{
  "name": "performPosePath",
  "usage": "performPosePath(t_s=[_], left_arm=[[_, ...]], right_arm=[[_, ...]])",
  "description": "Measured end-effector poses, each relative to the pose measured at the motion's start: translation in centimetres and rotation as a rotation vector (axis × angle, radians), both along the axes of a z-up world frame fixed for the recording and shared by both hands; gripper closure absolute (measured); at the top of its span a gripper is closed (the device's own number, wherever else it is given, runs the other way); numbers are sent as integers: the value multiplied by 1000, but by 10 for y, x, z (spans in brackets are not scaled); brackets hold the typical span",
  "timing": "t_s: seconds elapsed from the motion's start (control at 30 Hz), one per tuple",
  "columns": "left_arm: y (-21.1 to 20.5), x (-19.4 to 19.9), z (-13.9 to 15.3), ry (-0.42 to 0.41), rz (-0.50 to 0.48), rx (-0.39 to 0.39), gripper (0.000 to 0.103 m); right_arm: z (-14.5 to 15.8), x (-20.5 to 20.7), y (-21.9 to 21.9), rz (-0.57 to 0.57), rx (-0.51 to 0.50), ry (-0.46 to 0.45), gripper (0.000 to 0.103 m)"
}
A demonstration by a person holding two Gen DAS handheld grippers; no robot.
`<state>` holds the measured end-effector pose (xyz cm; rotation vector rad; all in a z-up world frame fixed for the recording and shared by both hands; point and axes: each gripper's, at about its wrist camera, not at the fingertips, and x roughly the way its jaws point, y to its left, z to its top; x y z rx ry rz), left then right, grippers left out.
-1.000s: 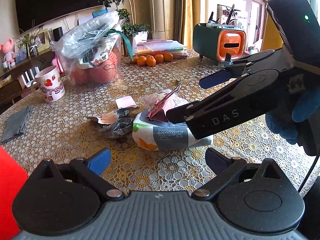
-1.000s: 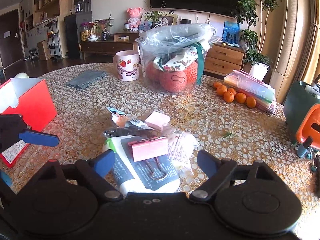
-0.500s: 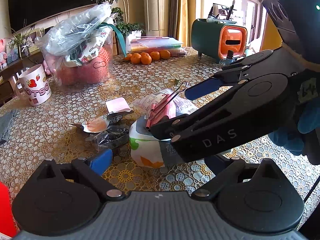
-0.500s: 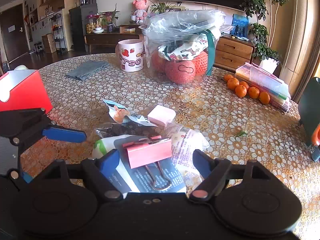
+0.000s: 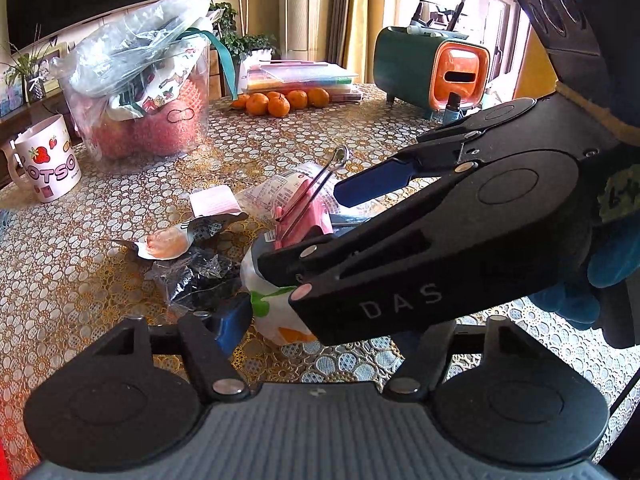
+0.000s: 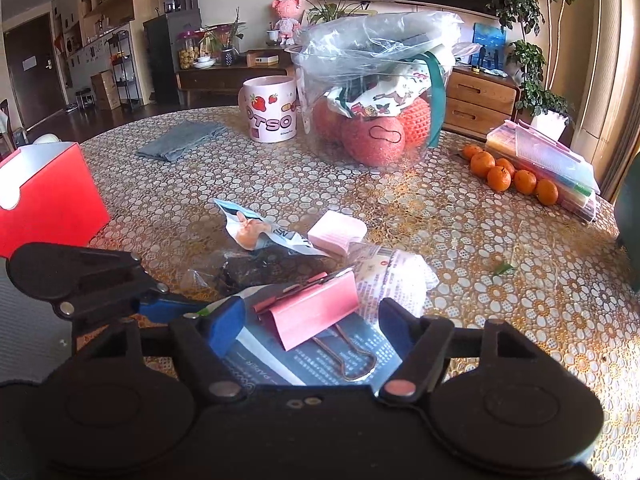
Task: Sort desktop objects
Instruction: 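Grasp the white-green tissue packet with left gripper while right gripper grasps pink binder clip, then lift and carry the tissue packet and pink clip over the red box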
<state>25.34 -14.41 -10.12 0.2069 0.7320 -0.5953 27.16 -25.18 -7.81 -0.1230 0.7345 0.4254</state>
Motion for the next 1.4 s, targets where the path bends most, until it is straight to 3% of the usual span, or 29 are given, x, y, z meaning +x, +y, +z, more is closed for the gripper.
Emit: performPosePath(t_s=[0.1, 0.33, 0.4, 0.43, 0.63, 0.93, 1.17, 1.4], left_arm=[[1, 3, -1, 13, 17, 2, 49], [5, 5, -4, 41, 40, 5, 67], [6, 5, -4, 41, 49, 7, 71], [6, 5, -3, 40, 52, 6, 73], [6, -1, 1, 14, 73, 24, 84], [11, -20, 11, -13, 81, 18, 91], [20, -44, 7, 4, 72, 10, 91], [21, -53, 5, -6, 89, 5, 92]], right_arm=[[-1, 2, 1, 2, -1, -2, 33], [-2, 0, 4, 0, -5, -20, 45], [-3, -1, 4, -5, 0, -23, 45], [-3, -2, 3, -7, 2, -25, 51], [2, -9, 4, -1, 4, -44, 61], [14, -24, 0, -37, 19, -70, 71], [21, -42, -9, -50, 37, -53, 72], [9, -59, -9, -59, 12, -28, 72]])
